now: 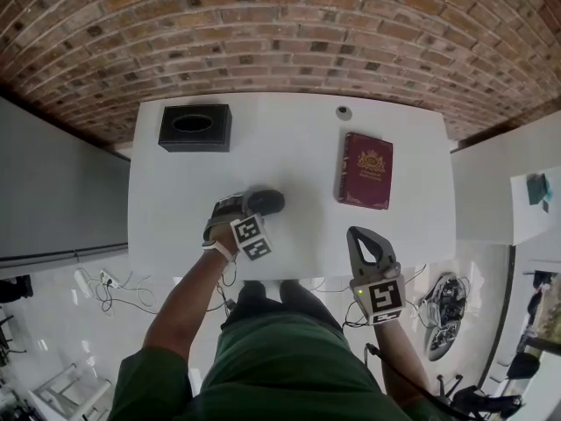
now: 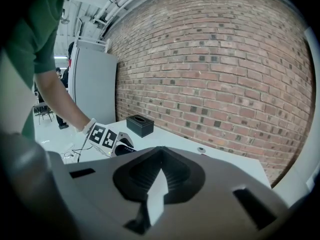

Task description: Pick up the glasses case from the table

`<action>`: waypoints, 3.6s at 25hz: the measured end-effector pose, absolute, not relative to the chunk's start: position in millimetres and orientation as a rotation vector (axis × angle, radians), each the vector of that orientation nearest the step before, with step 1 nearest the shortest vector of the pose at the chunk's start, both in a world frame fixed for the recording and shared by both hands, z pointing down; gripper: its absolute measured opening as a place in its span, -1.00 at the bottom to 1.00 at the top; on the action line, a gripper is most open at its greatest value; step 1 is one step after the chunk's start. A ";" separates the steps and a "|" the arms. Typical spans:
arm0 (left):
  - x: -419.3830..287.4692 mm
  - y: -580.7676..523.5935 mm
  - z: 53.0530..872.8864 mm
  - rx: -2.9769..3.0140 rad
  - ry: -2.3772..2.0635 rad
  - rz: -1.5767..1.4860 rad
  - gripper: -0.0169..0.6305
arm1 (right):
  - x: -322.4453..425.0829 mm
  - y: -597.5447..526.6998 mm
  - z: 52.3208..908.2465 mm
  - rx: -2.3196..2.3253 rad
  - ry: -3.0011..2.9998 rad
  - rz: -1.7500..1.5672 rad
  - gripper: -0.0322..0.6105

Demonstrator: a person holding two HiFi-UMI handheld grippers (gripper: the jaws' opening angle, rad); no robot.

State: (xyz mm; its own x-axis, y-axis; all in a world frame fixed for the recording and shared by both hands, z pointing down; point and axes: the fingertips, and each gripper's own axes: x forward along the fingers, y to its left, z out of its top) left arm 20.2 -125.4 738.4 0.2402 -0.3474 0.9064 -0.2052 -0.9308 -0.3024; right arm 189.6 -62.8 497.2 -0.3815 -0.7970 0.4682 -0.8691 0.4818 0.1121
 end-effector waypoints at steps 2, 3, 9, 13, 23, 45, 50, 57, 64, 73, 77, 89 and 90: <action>19.8 -126.5 741.5 -2.346 0.530 -1.802 0.10 | 189.9 -61.9 497.6 1.378 -2.269 0.205 -0.90; 19.1 -127.1 743.4 -2.338 0.533 -1.811 0.10 | 189.8 -61.4 497.4 1.378 -2.271 0.211 -0.90; 16.5 -131.3 748.1 -2.354 0.553 -1.837 0.08 | 193.7 -58.3 499.1 1.392 -2.258 0.230 -0.89; 16.1 -130.9 746.8 -2.361 0.555 -1.840 0.06 | 193.7 -59.2 498.9 1.382 -2.259 0.212 -0.89; 11.5 -134.6 714.9 -2.503 0.737 -1.693 0.04 | 185.3 -68.4 500.8 1.359 -2.283 0.209 -0.89; -12.4 -114.0 544.2 -2.976 1.316 -0.959 0.05 | 140.8 -104.7 467.1 1.283 -2.413 0.190 -0.90; -24.8 -116.0 497.1 -2.988 1.442 -0.739 0.05 | 137.6 -115.2 449.2 1.308 -2.465 0.213 -0.90; -45.7 -116.0 443.3 -2.976 1.592 -0.477 0.05 | 135.2 -118.9 418.2 1.378 -2.540 0.243 -0.90; -65.4 -113.7 390.2 -2.894 1.665 -0.265 0.05 | 131.2 -122.9 376.5 1.434 -2.615 0.193 -0.90; -79.5 -98.1 337.4 -2.813 1.676 -0.076 0.05 | 113.3 -110.1 314.2 1.442 -2.713 -0.047 -0.94; -89.1 -93.5 319.5 -2.781 1.728 -0.029 0.05 | 106.0 -101.6 293.2 1.426 -2.778 -0.151 -0.94; -112.5 -103.9 314.1 -2.691 1.845 0.012 0.05 | 107.0 -114.3 302.6 1.402 -2.772 -0.107 -0.90; -112.9 -104.4 315.9 -2.692 1.844 0.010 0.05 | 107.0 -114.9 304.9 1.402 -2.766 -0.102 -0.90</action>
